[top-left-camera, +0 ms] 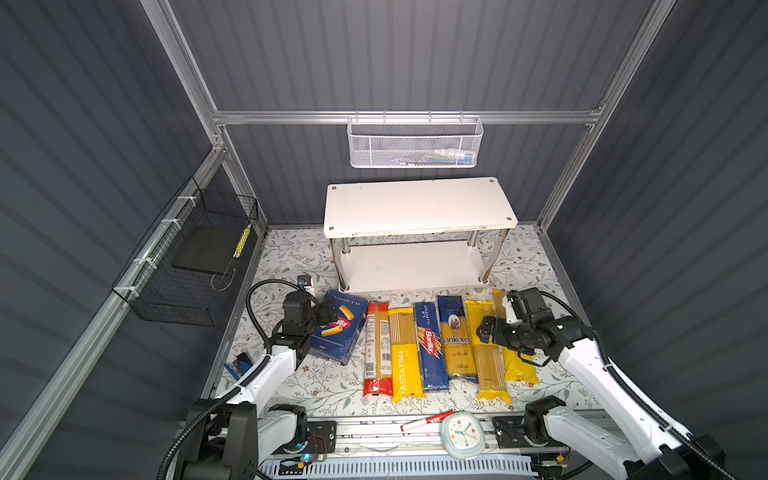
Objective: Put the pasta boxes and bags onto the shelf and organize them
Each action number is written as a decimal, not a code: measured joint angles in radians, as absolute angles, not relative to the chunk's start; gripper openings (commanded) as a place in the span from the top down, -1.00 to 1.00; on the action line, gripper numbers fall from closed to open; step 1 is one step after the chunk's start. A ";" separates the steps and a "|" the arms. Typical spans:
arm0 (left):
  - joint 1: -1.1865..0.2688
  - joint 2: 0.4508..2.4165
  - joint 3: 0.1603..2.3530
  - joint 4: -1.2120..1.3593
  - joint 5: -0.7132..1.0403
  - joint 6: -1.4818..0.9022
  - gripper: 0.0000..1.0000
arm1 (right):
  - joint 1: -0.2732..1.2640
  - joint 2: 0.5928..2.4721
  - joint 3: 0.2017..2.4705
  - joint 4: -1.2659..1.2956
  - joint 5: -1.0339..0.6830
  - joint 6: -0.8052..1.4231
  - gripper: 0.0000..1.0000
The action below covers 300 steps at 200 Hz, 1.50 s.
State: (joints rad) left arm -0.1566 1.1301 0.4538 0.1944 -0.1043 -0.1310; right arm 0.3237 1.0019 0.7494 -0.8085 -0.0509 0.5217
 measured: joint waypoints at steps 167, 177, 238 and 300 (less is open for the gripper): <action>-0.157 1.130 0.454 0.194 -0.104 -0.131 -0.99 | 0.371 1.240 0.684 -0.639 0.047 0.483 -0.98; -0.157 1.130 0.454 0.194 -0.104 -0.131 -0.99 | 0.363 1.248 0.675 -0.628 0.044 0.483 -0.98; -0.157 1.130 0.454 0.194 -0.104 -0.131 -0.99 | 0.350 1.290 0.660 -0.558 0.025 0.495 -0.84; -0.157 1.130 0.454 0.194 -0.104 -0.131 -0.99 | 0.350 1.326 0.656 -0.550 0.031 0.523 -0.69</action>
State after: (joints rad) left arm -0.1566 1.1301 0.4538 0.1944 -0.1040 -0.1310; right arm 0.3496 1.3258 0.6563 -0.5499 0.0315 0.5232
